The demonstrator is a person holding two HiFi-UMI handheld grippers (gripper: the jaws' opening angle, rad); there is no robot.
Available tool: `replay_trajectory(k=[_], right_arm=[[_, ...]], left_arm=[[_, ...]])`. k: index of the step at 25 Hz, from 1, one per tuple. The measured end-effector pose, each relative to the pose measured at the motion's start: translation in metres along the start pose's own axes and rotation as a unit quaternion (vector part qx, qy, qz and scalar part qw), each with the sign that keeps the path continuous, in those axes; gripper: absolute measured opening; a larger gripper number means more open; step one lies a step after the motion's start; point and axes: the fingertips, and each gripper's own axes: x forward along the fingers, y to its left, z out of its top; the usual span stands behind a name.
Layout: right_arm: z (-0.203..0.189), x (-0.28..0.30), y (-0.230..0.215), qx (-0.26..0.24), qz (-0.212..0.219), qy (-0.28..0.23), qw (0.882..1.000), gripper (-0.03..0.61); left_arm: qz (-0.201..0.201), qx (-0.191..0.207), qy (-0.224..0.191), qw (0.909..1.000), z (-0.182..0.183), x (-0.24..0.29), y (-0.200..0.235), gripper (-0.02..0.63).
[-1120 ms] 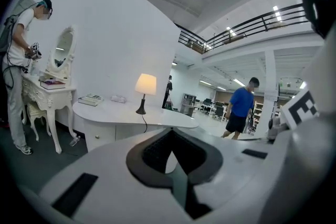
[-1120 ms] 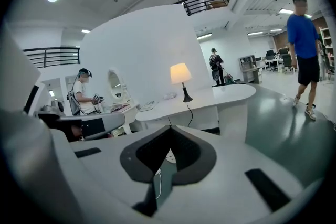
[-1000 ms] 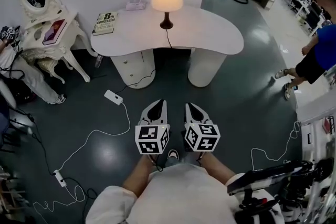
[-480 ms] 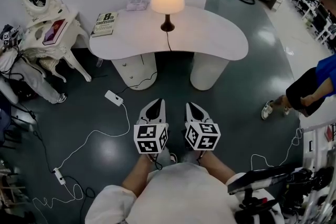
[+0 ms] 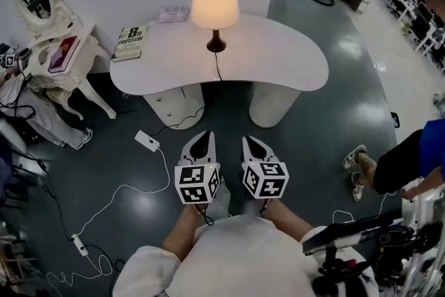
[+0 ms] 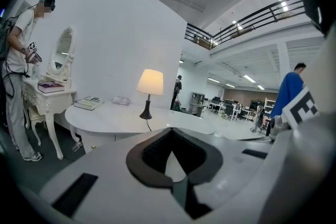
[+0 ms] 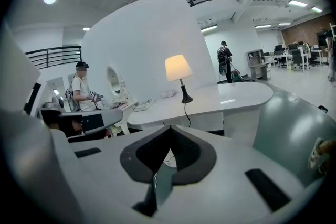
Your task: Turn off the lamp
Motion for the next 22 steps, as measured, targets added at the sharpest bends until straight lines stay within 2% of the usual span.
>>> replay_trajectory(k=[11,22], right_arm=[[0.05,0.083,-0.026,0.009,-0.003,0.0,1.0,0.0],[0.073,0.154,-0.033,0.019,0.005,0.014,1.0,0.0]], left_arm=[[0.009,0.003,0.012,0.9999,0.03,0.08,0.039,0.006],[0.027,-0.007,0.033,0.9991,0.038,0.138,0.084,0.006]])
